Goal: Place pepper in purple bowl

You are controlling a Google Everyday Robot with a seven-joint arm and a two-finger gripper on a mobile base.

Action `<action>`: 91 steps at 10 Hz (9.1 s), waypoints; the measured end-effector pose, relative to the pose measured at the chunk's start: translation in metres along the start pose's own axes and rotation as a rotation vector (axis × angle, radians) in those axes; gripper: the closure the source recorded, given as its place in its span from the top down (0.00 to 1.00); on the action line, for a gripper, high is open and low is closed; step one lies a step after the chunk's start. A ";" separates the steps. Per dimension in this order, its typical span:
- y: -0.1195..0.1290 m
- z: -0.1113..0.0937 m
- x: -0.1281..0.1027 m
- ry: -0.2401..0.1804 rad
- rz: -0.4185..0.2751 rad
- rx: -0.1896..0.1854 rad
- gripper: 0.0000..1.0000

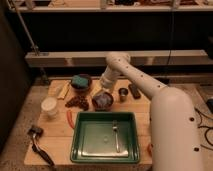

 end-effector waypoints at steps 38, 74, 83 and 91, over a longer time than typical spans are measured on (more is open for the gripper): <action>-0.176 -0.025 0.013 0.044 -0.223 -0.206 0.80; -0.187 0.168 0.019 -0.111 -0.304 -0.200 0.27; -0.205 0.084 0.027 -0.090 -0.383 -0.055 0.00; -0.198 0.068 0.107 0.037 -0.446 -0.029 0.00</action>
